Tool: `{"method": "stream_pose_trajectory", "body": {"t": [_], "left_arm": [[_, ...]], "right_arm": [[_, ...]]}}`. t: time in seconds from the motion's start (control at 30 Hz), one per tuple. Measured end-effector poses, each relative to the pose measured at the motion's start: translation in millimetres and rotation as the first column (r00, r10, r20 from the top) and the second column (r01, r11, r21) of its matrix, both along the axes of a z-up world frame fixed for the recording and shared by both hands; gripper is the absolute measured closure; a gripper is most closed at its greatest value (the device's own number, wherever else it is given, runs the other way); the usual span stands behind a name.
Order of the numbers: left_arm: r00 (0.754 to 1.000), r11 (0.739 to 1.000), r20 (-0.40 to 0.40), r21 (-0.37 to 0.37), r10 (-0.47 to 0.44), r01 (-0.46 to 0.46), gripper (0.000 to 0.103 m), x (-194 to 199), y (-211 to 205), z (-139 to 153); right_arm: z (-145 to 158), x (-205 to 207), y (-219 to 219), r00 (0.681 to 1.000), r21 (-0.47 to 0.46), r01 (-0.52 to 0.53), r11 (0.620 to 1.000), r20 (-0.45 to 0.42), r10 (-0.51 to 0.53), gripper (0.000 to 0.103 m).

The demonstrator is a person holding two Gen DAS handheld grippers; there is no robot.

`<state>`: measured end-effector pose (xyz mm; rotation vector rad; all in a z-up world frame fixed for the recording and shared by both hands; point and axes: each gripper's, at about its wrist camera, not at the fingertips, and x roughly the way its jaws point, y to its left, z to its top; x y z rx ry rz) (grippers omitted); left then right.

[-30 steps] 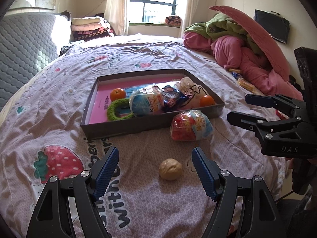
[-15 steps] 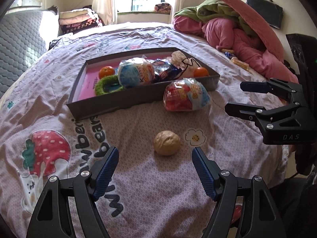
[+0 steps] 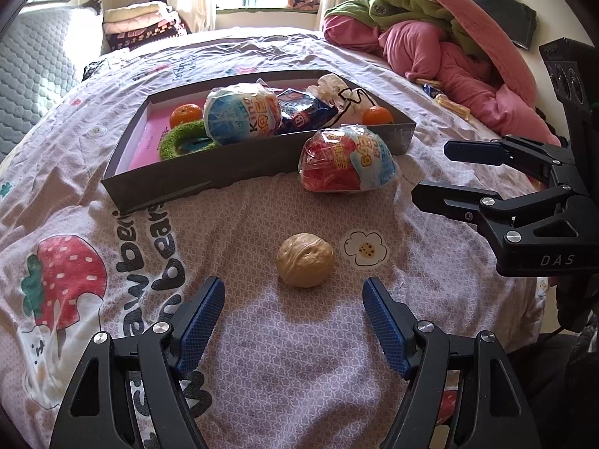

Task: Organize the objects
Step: 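Move both open tools toward the walnut and bagged King candy egg on the duvet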

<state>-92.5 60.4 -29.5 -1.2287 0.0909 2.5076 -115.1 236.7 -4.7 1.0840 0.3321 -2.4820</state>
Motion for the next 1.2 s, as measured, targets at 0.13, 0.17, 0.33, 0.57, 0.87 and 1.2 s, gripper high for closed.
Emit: {"method": "stream_pose_trajectory", "body": {"t": [0.13, 0.17, 0.33, 0.57, 0.87, 1.2], "left_arm": [[1.000, 1.000, 0.001, -0.001, 0.007, -0.007, 0.026, -3.5, 0.3, -1.9], [1.000, 1.000, 0.002, -0.001, 0.010, -0.010, 0.026, -4.1, 0.1, -2.1], [1.000, 1.000, 0.000, 0.004, 0.007, -0.007, 0.026, -6.4, 0.5, -1.4], [1.000, 1.000, 0.010, 0.005, 0.010, -0.010, 0.026, -11.7, 2.3, -3.3], [0.999, 1.000, 0.026, 0.001, 0.018, -0.018, 0.026, -17.9, 4.2, -8.3], [0.999, 0.999, 0.021, -0.017, 0.038, -0.038, 0.026, -25.2, 7.9, -12.4]], "right_arm": [[-0.2, -2.3, -1.7, 1.000, -0.013, -0.006, 1.000, 0.002, 0.006, 0.026], [-0.6, -3.7, -2.2, 1.000, -0.021, -0.008, 1.000, 0.006, 0.008, 0.026], [-5.0, -9.7, -7.8, 1.000, 0.003, -0.011, 1.000, 0.010, 0.011, 0.026], [-9.0, -16.4, -15.2, 1.000, 0.005, -0.025, 1.000, 0.018, 0.025, 0.026], [-14.6, -29.0, -22.1, 0.999, -0.003, -0.027, 1.000, 0.036, 0.027, 0.026], [-22.4, -43.5, -34.3, 0.997, -0.023, -0.053, 0.998, 0.060, 0.054, 0.025]]}}
